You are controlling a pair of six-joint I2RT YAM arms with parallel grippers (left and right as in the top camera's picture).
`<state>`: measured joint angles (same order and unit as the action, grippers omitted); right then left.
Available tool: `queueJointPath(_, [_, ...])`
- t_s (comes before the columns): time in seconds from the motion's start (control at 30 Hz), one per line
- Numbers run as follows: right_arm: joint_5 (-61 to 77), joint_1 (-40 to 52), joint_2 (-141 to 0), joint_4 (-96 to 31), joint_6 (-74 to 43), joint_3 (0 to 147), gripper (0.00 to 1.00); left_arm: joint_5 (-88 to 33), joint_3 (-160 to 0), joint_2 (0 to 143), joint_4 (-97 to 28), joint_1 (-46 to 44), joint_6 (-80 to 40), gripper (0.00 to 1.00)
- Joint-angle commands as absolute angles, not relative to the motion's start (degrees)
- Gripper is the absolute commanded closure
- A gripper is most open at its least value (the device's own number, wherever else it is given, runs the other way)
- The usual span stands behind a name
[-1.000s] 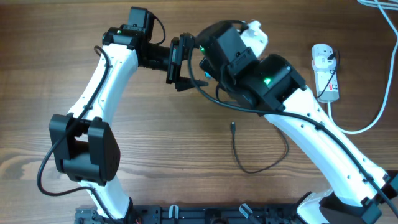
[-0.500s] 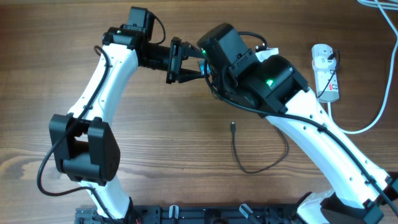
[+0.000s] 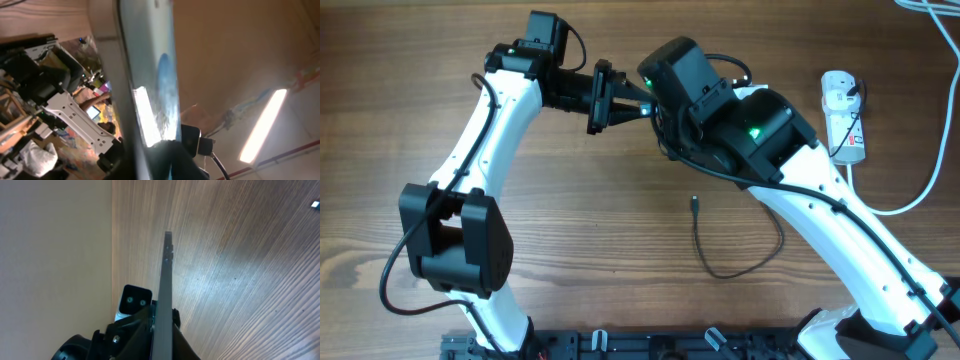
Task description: Plug charger to phone and switch on socket
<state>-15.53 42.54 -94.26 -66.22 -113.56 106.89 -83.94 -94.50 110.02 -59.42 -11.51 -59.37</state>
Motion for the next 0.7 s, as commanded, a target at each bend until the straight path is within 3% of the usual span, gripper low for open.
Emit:
queueJointPath(0.0, [-15.5, 42.7, -92.5, -65.4, -110.3, 108.2, 0.76, -85.0, -95.3, 108.3, -59.4, -11.4, -59.0, 0.96])
queueJointPath(0.13, [-15.9, 42.5, -92.3, -65.4, -103.7, 108.2, 0.65, -85.0, -95.3, 108.3, -59.3, -11.4, -59.0, 0.96])
queueJointPath(0.23, [-16.7, 41.8, -91.0, -65.6, -97.4, 108.2, 0.63, -84.9, -95.3, 108.3, -59.3, -11.3, -59.0, 0.96])
queueJointPath(0.3, [-16.6, 41.0, -89.4, -65.9, -93.4, 108.2, 0.55, -83.9, -95.3, 108.3, -59.3, -10.9, -59.0, 0.96])
queueJointPath(0.33, [-16.7, 40.5, -88.4, -66.3, -90.7, 108.2, 0.43, -82.8, -95.3, 108.3, -59.3, -10.5, -59.0, 0.96])
queueJointPath(0.43, [-16.6, 38.1, -84.7, -68.4, -77.5, 108.2, 0.27, -75.5, -95.3, 108.3, -59.3, -8.8, -58.9, 0.96])
queueJointPath(0.57, [-15.9, 36.9, -81.8, -72.3, -55.1, 108.2, 0.17, -66.3, -95.3, 108.3, -59.4, -6.4, -56.9, 0.96])
queueJointPath(0.67, [-15.9, 36.9, -82.1, -78.9, -51.0, 107.8, 0.06, -61.9, -95.3, 108.3, -59.4, -5.6, -55.7, 0.96])
